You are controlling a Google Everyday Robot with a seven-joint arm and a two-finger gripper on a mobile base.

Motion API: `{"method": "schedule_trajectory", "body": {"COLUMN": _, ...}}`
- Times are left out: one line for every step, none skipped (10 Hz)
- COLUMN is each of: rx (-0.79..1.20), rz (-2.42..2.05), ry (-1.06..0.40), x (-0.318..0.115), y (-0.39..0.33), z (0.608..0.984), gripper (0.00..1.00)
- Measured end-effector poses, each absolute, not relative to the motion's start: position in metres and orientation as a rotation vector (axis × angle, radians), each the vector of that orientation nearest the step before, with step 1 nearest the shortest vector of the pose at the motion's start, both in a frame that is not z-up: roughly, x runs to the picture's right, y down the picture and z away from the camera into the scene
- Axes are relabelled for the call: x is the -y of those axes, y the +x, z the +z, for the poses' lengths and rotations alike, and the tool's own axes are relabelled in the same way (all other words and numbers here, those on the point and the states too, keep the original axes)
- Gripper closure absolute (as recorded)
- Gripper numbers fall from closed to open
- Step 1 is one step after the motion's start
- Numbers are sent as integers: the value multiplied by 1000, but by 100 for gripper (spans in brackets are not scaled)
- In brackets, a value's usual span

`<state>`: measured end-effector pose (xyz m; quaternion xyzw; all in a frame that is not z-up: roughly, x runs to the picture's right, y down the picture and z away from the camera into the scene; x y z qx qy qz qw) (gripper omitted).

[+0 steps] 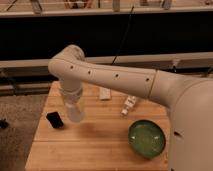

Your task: Place the ceramic cup over the eraser

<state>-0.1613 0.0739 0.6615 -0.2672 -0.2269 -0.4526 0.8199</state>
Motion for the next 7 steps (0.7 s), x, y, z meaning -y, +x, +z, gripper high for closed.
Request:
{"method": "schedule_trajectory", "body": {"rx": 500, "rz": -980, "ry": -564, "x": -71, "y": -171, "z": 661, "gripper": 100}}
{"method": "schedule_trajectory", "body": {"rx": 514, "rz": -997, "ry": -564, "x": -70, "y": -179, "z": 661, "gripper": 100}}
{"method": "schedule_trajectory", "body": {"rx": 538, "rz": -1018, "ry": -560, "x": -69, "y": -193, "z": 662, "gripper": 100}}
{"method": "schedule_trajectory", "body": {"rx": 555, "rz": -1035, "ry": -557, "x": -69, "y": -205, "z": 663, "gripper": 100}}
{"method": "schedule_trajectory", "body": {"rx": 571, "rz": -1053, "ry": -556, "x": -70, "y": -214, "z": 664, "gripper": 100}}
{"method": "schedule_trajectory", "body": {"rx": 578, "rz": -1064, "ry": -559, "x": -71, "y": -218, "z": 666, "gripper": 100}}
{"method": "schedule_trajectory", "body": {"rx": 595, "rz": -1086, "ry": -560, "x": -72, "y": -231, "z": 667, "gripper": 100}}
